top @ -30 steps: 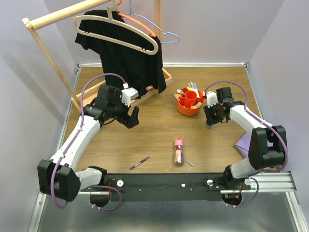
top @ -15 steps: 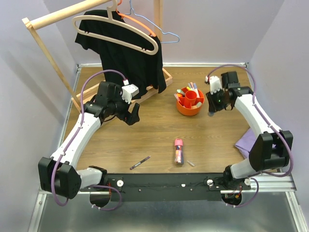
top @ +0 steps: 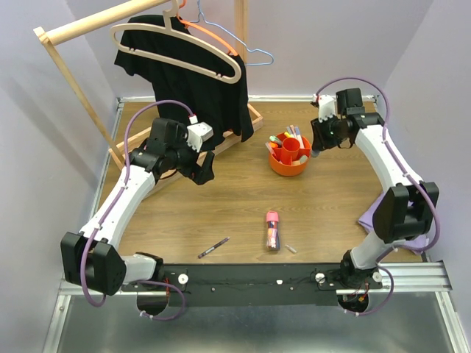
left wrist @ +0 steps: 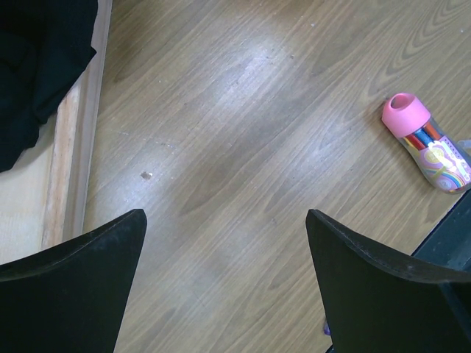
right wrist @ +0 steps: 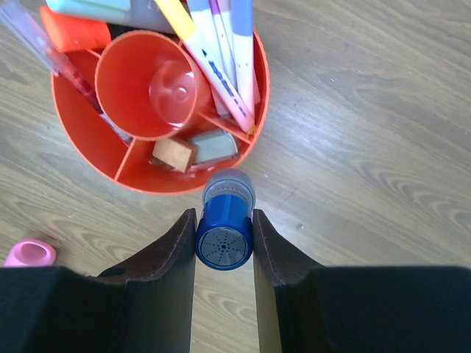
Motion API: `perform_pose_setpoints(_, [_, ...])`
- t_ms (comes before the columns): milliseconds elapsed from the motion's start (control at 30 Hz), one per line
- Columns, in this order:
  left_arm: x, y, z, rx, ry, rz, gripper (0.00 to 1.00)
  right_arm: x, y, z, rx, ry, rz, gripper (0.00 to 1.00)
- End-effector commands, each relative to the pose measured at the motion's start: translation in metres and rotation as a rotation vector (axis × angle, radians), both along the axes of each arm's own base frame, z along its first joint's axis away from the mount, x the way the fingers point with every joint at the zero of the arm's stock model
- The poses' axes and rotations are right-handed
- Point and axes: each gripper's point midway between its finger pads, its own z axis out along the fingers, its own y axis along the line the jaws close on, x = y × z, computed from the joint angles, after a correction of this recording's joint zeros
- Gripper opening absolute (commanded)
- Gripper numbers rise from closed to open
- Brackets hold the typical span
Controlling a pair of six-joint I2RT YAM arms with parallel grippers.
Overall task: Sort the stationery into containers
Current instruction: Place the stationery in the storage box.
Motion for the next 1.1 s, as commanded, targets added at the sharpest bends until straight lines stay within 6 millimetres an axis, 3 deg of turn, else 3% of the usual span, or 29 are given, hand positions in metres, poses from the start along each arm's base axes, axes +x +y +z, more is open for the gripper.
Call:
perform_pose_setpoints(0, [0.005,-0.001,0.010,-0.009,-0.031,-0.012,0.99,0.017,0.023,0.013,0.078,-0.026,0.032,0.01])
perform_pose_setpoints(200, [0.006,-0.001,0.007,-0.002,-0.025,-0.011,0.99,0.021,0.037,0.012,0.092,-0.021,0.066,0.01])
perform_pose_setpoints(533, [0.013,-0.003,0.008,-0.004,-0.024,-0.011,0.99,0.014,0.048,-0.028,0.067,0.078,0.071,0.01])
perform_pose_setpoints(1067, [0.012,-0.003,0.004,-0.004,-0.012,-0.008,0.99,0.004,0.039,-0.025,0.043,0.053,0.030,0.40])
